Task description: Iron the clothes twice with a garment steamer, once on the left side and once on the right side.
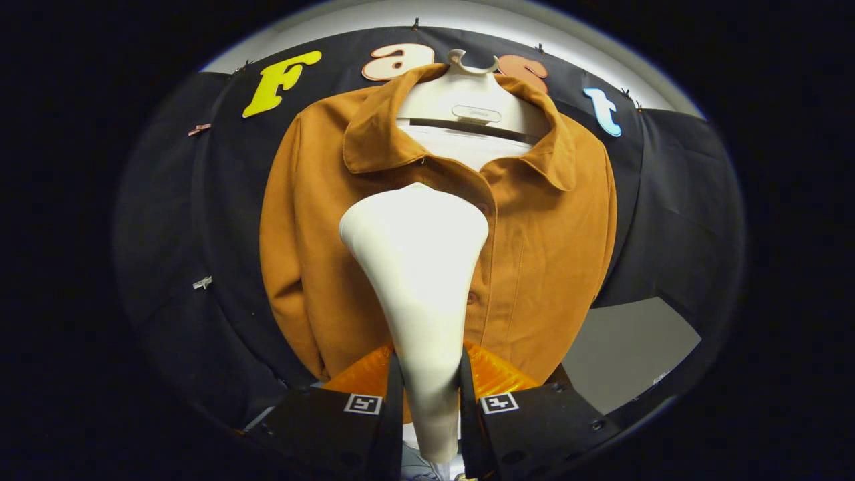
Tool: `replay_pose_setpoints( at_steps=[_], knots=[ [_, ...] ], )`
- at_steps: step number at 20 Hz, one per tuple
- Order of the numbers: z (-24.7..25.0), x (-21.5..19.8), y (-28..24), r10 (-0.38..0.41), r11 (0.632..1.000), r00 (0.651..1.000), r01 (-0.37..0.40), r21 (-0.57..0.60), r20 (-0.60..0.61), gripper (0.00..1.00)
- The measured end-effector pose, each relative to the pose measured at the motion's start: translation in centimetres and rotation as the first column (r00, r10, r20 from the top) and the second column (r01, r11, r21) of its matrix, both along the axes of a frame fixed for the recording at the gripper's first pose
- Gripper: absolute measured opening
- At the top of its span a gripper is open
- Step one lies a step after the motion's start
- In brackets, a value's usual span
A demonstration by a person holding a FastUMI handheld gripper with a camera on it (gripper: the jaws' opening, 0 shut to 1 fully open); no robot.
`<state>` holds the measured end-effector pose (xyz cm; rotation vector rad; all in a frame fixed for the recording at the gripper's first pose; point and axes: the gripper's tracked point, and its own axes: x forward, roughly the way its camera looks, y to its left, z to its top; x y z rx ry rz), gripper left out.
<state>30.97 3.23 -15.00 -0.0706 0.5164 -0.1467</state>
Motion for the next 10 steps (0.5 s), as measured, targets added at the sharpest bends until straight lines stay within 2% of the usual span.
replay_pose_setpoints(
  at_steps=[10],
  knots=[
    [-5.0,0.3,-0.1,-0.047,0.998,0.993,0.043,-0.041,-0.111,0.39]
  ],
)
